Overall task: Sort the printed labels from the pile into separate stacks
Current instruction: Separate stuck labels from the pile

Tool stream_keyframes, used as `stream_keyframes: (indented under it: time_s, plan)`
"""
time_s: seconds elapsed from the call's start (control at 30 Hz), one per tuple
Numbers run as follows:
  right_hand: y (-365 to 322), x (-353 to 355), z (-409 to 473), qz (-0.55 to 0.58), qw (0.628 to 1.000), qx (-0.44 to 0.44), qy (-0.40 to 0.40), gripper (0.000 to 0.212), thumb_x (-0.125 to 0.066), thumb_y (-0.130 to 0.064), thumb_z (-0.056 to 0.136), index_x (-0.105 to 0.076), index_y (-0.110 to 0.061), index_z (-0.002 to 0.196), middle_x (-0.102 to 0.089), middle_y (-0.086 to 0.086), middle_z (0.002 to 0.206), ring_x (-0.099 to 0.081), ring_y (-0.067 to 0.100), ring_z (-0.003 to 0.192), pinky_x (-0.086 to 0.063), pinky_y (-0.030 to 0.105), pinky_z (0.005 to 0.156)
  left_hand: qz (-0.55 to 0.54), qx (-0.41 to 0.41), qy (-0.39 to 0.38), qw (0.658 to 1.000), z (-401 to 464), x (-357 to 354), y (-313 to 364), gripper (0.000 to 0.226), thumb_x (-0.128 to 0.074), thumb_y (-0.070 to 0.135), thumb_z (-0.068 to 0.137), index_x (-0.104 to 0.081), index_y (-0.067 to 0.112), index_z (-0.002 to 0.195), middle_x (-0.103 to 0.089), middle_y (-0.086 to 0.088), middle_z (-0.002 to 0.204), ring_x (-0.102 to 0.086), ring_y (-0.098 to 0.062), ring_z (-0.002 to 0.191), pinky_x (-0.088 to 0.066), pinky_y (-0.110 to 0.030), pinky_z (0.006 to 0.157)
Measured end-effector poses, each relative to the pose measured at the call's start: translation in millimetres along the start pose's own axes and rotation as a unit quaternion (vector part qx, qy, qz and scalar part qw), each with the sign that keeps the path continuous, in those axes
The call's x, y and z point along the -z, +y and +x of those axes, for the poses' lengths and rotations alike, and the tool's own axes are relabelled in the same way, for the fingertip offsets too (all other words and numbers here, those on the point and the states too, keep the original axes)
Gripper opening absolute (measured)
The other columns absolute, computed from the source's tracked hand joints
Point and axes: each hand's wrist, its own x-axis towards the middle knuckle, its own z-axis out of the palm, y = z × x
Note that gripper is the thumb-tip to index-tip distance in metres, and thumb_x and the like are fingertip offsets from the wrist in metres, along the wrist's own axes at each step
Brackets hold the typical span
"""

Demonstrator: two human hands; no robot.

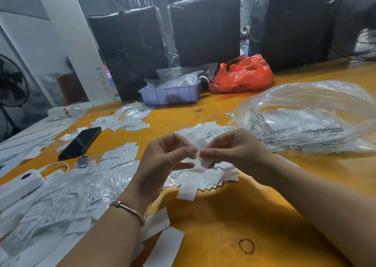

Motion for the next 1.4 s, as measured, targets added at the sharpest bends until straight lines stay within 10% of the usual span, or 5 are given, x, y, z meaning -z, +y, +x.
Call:
stream_keyframes:
  time_s: [0.33,0.6,0.8,1.1,1.4]
  plan:
    - [-2,-1,1,-0.094,0.992,0.067,0.04,0.008,-0.076,-0.009,0.078,-0.075,-0.001,0.079,-0.072,0.01,0.069,-0.068,0.02,0.065,-0.056,0.039,0.069,0.172,0.063,-0.148,0.972,-5,-8,2,0.006,-0.07,0.005,0.085,-0.07,0.002,0.08,-0.074,-0.005,0.072,-0.073,-0.022,0.067,-0.05,-0.023,0.05]
    - [-9,11,1,-0.003,0.995,0.044,0.086,0.012,-0.074,0.002,0.076,-0.073,0.0,0.087,-0.073,0.018,0.082,-0.07,0.032,0.077,-0.058,0.036,0.076,0.094,0.026,-0.059,0.993,-2,-4,3,0.021,-0.066,0.017,0.088,-0.07,-0.004,0.089,-0.075,-0.014,0.077,-0.072,-0.022,0.066,-0.055,-0.023,0.056]
    - [-9,19,4,0.091,0.987,0.014,0.132,0.052,-0.069,0.009,0.077,-0.052,-0.012,0.122,-0.07,0.021,0.085,-0.066,0.024,0.07,-0.056,0.03,0.071,0.066,-0.01,-0.008,0.998,-1,-2,2,0.024,-0.069,0.024,0.079,-0.07,0.002,0.088,-0.075,-0.012,0.078,-0.074,-0.025,0.069,-0.057,-0.023,0.059]
    - [-11,22,4,0.09,0.976,0.06,0.19,0.022,-0.064,0.01,0.078,-0.068,-0.01,0.069,-0.068,0.006,0.069,-0.056,0.012,0.061,-0.046,0.018,0.058,0.079,-0.043,-0.002,0.996,-2,-3,3,0.024,-0.068,0.023,0.078,-0.07,0.004,0.092,-0.075,-0.01,0.08,-0.073,-0.023,0.071,-0.058,-0.024,0.062]
    - [-26,13,-3,-0.085,0.96,0.172,0.205,0.01,-0.066,-0.012,0.089,-0.071,-0.019,0.082,-0.072,0.003,0.077,-0.063,0.02,0.068,-0.055,0.04,0.062,0.098,-0.061,0.011,0.993,-3,-4,4,0.028,-0.073,0.024,0.072,-0.068,0.001,0.088,-0.075,-0.008,0.079,-0.073,-0.022,0.073,-0.059,-0.028,0.065]
